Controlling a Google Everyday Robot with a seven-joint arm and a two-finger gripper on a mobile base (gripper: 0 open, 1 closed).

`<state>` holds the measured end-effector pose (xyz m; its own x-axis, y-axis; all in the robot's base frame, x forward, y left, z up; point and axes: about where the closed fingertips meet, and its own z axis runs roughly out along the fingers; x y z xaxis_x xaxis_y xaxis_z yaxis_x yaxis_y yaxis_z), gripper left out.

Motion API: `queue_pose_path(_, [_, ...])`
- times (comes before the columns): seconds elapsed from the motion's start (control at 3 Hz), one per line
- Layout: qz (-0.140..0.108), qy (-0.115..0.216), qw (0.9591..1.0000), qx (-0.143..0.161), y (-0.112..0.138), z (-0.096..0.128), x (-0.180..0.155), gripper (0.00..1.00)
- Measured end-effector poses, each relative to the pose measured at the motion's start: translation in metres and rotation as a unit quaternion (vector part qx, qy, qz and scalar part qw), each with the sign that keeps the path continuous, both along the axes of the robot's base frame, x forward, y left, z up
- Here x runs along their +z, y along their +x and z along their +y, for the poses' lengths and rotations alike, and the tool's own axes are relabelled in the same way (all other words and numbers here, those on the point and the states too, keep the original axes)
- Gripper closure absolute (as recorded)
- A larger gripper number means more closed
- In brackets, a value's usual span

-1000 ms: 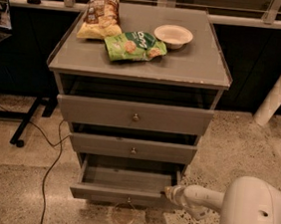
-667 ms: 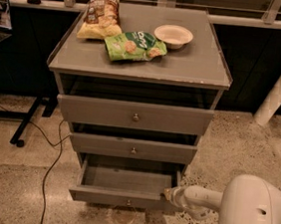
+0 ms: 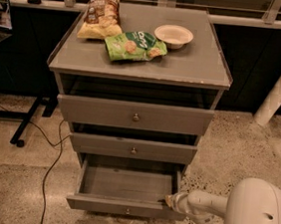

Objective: Open bottom drawer

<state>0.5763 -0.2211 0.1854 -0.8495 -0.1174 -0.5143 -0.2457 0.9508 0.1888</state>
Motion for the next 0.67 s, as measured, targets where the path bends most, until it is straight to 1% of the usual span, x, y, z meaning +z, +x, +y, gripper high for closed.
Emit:
queue_pose_path(0.33, [0.000, 0.000, 1.0000, 0.000, 0.0000, 0.0000, 0.0000, 1.00])
queue_pose_path(0.67, [0.013, -0.003, 0.9999, 0.009, 0.0065, 0.0077, -0.0082, 1.00])
